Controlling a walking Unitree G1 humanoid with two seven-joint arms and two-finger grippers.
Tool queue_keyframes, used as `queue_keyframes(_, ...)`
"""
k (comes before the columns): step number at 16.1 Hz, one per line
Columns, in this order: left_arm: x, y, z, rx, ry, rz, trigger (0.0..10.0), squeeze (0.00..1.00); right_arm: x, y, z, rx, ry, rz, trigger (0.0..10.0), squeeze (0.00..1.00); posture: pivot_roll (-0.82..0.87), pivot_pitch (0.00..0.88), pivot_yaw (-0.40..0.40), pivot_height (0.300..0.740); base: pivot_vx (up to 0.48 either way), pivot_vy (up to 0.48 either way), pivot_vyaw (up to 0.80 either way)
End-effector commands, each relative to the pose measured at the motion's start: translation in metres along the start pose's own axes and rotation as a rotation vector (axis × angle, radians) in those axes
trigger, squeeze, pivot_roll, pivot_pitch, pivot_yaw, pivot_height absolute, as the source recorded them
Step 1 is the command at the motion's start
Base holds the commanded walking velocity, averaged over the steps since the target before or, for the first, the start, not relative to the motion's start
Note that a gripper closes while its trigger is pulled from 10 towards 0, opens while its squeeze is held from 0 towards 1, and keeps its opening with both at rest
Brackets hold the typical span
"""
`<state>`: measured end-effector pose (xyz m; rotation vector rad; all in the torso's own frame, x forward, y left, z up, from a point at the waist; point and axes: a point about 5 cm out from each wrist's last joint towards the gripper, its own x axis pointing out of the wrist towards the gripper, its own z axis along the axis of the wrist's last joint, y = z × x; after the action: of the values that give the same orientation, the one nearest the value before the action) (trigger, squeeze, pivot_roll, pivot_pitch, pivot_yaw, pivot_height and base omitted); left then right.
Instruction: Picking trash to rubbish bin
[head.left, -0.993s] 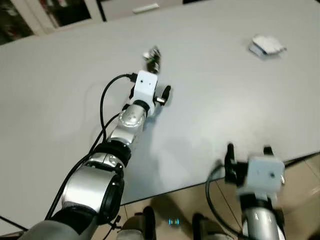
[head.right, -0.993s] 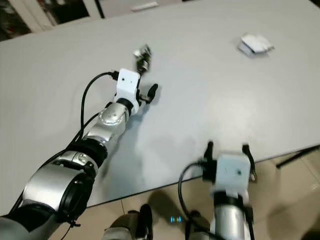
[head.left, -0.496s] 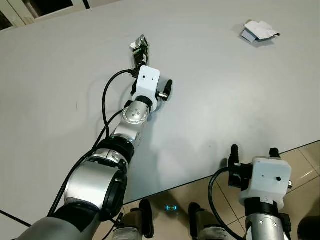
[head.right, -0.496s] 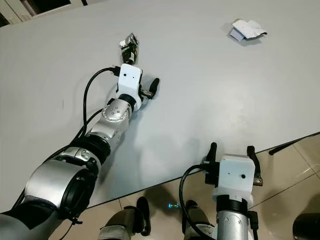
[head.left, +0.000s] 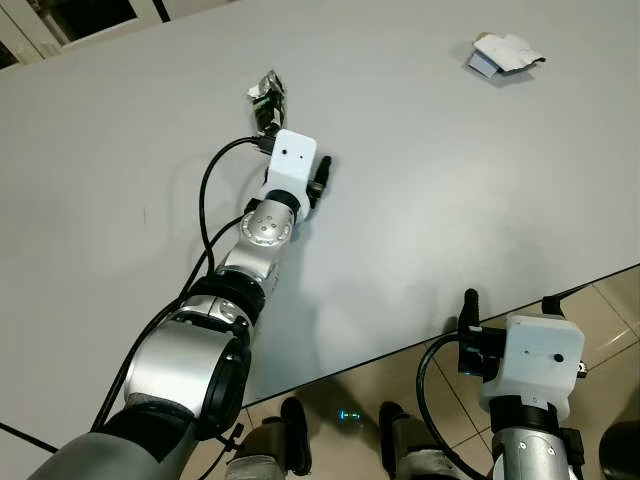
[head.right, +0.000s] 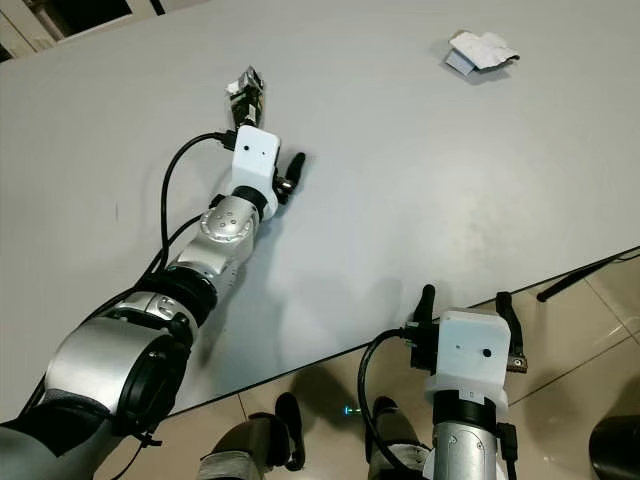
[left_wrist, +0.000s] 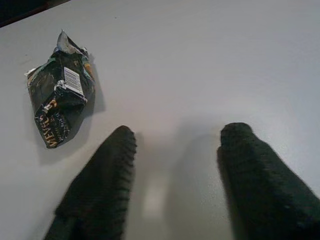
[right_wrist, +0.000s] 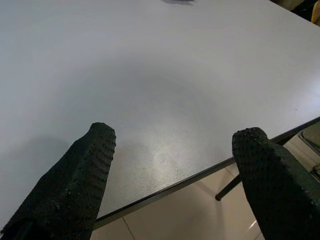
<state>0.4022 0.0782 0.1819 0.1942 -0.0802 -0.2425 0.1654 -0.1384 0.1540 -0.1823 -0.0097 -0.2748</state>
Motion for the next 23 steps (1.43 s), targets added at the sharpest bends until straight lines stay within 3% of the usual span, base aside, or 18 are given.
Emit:
queue_keyframes(1,-0.012,0.004,-0.037,0.006,0.162,0.020,0.0,0.00,-0.005,0.008,0.002,0.065,0.034,-0.006,10.0,0.00,-0.22,0.343,0.121,0.740,0.000,0.000,0.00)
queue_keyframes(12,-0.013,0.006,-0.039,-0.051,0.181,0.031,0.0,0.00,-0.005,0.010,0.001,0.063,0.040,-0.005,10.0,0.00,-0.22,0.350,0.126,0.740,0.000,0.000,0.00)
queue_keyframes(18,-0.012,-0.017,-0.035,-0.249,0.163,-0.144,0.0,0.00,-0.003,0.010,0.000,0.064,0.036,0.001,10.0,0.00,-0.21,0.344,0.127,0.740,0.000,0.000,0.00)
queue_keyframes(23,-0.013,-0.028,-0.035,-0.285,0.158,-0.238,0.0,0.00,-0.001,0.011,0.000,0.066,0.030,0.006,10.0,0.00,-0.19,0.339,0.128,0.740,0.000,0.000,0.00)
